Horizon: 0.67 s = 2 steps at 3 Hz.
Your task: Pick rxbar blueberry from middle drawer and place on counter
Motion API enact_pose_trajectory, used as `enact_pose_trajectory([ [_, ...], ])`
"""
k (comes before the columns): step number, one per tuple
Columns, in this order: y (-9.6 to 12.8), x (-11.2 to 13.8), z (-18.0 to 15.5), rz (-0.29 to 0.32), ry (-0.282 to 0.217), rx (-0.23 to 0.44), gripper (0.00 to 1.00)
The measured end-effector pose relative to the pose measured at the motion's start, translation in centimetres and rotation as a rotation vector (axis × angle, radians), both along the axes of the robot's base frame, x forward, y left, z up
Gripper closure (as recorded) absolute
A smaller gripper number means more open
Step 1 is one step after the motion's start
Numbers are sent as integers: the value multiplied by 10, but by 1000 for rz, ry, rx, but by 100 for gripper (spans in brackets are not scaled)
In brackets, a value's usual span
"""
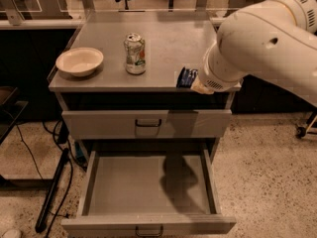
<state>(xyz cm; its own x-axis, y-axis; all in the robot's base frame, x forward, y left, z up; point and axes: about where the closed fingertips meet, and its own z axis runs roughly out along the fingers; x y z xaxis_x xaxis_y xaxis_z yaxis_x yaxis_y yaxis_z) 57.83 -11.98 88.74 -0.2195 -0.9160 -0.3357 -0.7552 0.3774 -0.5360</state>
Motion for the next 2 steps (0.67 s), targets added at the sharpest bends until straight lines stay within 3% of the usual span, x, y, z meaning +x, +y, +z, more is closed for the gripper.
enact_pose_trajectory([
  [2,-21,45,36,-27,-53,6,100],
])
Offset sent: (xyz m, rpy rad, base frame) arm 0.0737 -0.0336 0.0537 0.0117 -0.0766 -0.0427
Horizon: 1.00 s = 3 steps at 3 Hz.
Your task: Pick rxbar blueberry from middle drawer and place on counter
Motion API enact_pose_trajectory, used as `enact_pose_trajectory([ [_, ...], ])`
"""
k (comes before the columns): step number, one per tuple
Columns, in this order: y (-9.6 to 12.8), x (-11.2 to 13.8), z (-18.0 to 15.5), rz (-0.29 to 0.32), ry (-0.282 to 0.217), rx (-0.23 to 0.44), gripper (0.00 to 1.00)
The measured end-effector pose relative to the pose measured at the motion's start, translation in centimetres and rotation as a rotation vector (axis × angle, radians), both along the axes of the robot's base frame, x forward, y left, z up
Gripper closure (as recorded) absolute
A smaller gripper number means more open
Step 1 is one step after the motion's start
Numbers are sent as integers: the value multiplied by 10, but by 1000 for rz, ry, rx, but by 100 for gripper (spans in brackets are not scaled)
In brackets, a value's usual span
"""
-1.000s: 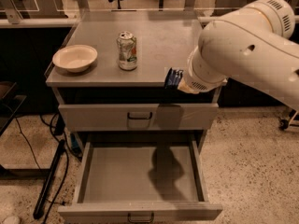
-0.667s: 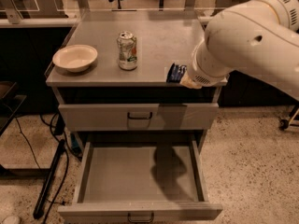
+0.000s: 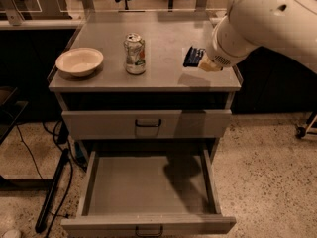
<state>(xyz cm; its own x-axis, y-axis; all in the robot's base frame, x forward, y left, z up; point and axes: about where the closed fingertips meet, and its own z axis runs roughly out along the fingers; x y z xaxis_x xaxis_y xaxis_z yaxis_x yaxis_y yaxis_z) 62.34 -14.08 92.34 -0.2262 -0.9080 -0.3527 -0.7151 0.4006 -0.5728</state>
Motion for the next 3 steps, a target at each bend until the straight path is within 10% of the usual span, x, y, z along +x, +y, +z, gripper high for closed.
enact_pose_trajectory([
  [3,-1,48,-24,93,125,112,100],
])
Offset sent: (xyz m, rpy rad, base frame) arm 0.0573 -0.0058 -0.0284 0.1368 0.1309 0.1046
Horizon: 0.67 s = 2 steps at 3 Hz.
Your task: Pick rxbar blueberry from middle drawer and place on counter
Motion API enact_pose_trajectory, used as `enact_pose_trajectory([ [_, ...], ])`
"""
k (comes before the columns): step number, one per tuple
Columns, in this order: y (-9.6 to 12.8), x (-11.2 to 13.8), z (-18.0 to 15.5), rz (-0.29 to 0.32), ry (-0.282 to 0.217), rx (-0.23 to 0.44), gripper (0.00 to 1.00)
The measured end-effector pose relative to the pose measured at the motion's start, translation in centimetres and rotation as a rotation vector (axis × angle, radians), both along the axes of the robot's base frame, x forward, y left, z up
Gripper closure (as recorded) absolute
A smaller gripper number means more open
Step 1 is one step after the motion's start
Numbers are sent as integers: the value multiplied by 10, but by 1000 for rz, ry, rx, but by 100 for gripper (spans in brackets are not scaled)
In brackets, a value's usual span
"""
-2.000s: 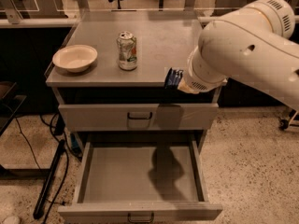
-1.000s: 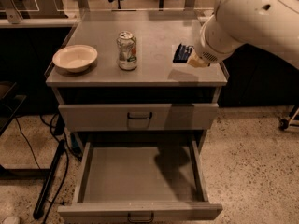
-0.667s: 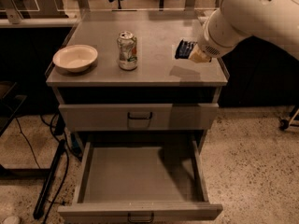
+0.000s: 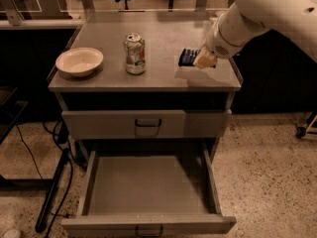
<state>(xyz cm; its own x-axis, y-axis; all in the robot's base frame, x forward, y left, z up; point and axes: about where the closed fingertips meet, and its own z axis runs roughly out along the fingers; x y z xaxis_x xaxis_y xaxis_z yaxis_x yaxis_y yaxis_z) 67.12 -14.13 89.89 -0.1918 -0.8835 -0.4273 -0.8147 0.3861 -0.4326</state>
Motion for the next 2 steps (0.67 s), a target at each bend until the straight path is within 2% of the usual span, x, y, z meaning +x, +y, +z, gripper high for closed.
enact_pose_trajectory([
  [1,12,8,-15,63,81,28,100],
  [2,20,11,-24,109,132,39,100],
])
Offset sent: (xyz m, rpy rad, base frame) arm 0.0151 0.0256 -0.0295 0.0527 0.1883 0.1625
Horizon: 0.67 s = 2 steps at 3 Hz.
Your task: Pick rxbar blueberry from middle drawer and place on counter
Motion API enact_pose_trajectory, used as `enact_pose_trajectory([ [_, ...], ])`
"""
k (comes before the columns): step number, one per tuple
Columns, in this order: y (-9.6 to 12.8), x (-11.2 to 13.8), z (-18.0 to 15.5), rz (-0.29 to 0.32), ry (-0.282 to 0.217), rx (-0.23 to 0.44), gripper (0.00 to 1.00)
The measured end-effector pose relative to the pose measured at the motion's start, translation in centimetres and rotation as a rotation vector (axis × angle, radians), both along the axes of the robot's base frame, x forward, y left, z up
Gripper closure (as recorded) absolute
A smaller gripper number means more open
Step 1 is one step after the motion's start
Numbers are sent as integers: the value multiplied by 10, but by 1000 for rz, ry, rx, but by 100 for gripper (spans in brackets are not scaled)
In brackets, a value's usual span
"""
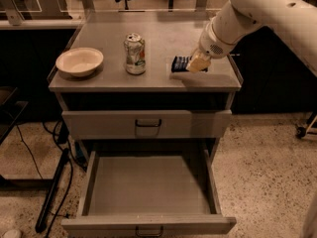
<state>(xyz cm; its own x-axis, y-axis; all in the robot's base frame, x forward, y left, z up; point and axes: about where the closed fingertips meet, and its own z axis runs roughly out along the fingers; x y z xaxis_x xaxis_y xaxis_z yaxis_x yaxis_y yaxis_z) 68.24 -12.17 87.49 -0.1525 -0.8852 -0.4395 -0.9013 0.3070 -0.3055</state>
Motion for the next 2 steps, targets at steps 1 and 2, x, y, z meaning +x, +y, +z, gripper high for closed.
enact_pose_trajectory([
  [1,4,3,-10,21,17,9,100],
  [2,5,4,-26,21,22,21,100],
])
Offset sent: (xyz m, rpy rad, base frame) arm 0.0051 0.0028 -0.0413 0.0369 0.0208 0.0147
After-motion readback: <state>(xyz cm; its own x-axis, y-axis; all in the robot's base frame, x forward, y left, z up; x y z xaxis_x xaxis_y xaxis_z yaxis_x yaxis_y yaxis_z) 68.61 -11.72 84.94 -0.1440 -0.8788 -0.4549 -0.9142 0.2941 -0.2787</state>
